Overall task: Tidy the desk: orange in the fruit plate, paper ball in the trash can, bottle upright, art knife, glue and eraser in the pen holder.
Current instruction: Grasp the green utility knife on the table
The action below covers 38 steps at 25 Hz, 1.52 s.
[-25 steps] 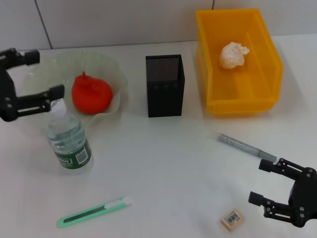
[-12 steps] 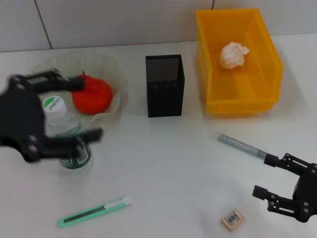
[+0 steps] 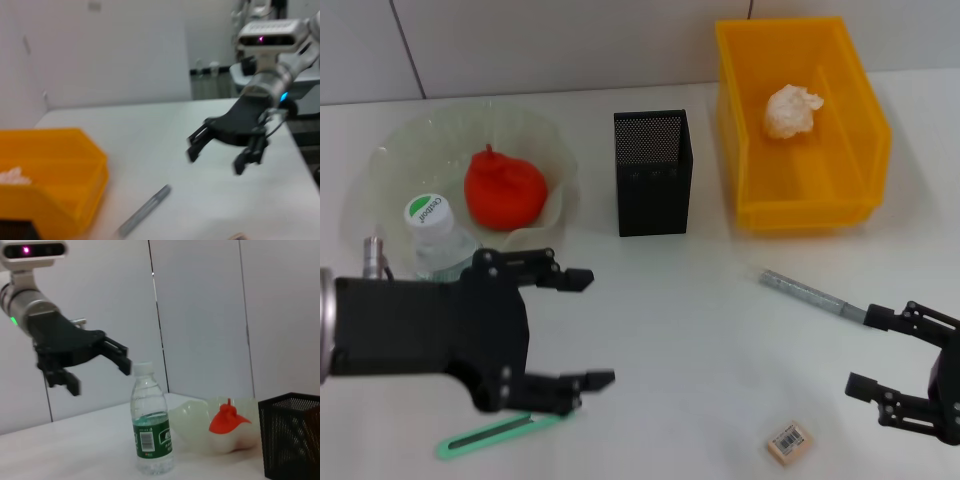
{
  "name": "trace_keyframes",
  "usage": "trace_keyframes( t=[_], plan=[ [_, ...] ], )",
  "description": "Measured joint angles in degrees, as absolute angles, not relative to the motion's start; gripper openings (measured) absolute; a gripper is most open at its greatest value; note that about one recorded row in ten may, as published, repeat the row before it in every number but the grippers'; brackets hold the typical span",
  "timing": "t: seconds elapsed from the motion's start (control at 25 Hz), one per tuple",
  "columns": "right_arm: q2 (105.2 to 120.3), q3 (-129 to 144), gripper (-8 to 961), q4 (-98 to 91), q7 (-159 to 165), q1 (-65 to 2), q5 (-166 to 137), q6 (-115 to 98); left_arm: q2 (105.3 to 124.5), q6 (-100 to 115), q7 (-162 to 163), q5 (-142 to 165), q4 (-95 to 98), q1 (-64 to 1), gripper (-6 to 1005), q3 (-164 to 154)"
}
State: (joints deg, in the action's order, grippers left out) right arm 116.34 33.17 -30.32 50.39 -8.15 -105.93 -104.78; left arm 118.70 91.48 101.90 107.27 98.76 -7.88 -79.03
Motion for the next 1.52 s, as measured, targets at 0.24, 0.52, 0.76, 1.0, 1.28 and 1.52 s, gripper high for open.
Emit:
trace_keyframes(
  t=[0.24,0.52,0.76,1.0,1.28,1.52],
  plan=[
    [116.13,33.3,795,-30.8,51.4,-8.3,-106.4,-104.6,118.67,89.0,107.7,111.8,98.0,-9.5,827,-81.3],
    [116.17,33.2,795,-30.8,51.4,-8.3,-106.9,-104.2,118.62,87.9,117.4,118.5,97.4,-12.5,821,-86.5],
    [116.28,33.0,795,-30.7,51.3,-8.3,-107.1,-104.0,118.73,86.4,129.4,126.5,97.7,-15.5,816,-91.7],
    [116.53,33.4,795,-30.6,51.1,-8.3,-107.1,-102.4,118.73,85.6,130.7,129.8,97.6,-15.8,811,-94.8],
    [116.67,33.5,795,-30.5,51.1,-8.8,-107.3,-102.0,118.69,84.9,130.8,135.2,97.5,-15.8,806,-98.2],
    [116.77,33.1,795,-30.4,51.0,-9.1,-107.7,-101.8,118.71,84.9,132.0,136.0,97.5,-16.0,801,-99.0]
  ],
)
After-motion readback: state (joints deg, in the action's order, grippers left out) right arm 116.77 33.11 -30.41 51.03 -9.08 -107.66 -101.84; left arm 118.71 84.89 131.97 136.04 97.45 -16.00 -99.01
